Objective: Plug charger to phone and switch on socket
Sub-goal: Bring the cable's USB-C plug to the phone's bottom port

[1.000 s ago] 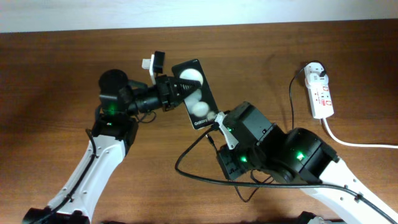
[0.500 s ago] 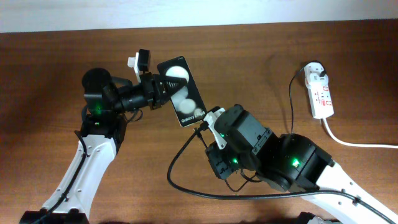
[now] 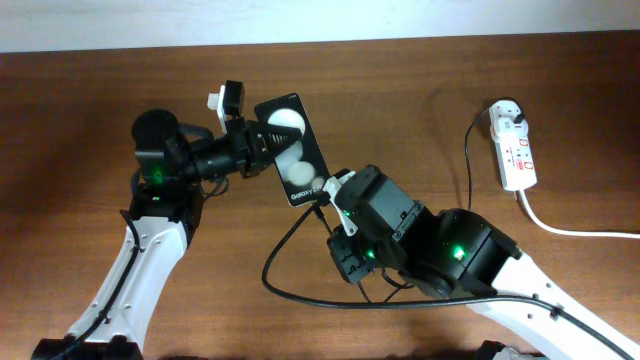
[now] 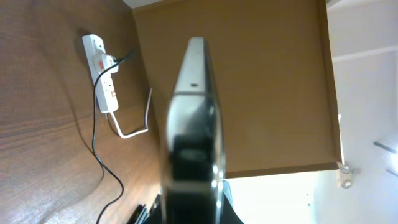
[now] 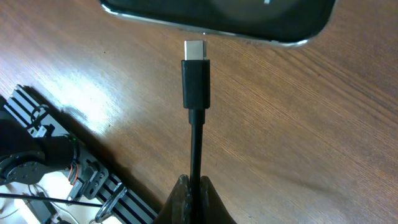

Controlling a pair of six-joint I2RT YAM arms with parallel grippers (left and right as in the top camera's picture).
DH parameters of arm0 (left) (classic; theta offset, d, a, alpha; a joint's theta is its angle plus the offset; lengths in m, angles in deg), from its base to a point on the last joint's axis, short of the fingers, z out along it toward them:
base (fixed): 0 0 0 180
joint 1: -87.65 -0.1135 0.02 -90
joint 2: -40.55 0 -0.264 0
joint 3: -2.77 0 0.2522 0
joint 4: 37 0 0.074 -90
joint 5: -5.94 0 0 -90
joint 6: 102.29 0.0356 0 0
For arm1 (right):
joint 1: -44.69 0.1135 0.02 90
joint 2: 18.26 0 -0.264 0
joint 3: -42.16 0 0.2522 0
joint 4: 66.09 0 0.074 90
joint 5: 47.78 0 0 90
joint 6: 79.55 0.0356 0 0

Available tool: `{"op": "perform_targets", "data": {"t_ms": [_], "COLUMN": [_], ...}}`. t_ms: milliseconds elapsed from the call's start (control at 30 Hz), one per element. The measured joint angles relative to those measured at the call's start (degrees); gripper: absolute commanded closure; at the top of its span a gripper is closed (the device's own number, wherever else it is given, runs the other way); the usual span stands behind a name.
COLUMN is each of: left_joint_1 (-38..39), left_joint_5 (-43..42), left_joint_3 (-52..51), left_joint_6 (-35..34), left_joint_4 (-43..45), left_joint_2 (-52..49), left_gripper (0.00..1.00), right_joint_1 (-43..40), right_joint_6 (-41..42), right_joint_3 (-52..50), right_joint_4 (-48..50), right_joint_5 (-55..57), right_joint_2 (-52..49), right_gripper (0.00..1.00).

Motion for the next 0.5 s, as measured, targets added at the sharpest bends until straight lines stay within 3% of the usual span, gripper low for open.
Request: {"op": "perform_targets", "data": {"t_ms": [500], "left_joint_1": [0.0], "left_joint_5": [0.0], "left_joint_3": [0.0], "left_joint_6": [2.99], "left_joint_4": [-0.02], "left_joint_2": [0.0], "left_gripper": [1.0], "right_joint_1": [0.0], "right_joint_6": [1.25], "right_joint_3": [0.0], "right_joint_4": [0.09], "right_joint_5": [0.07], "right_joint_2": [0.0], "right_gripper": [0.96]}}
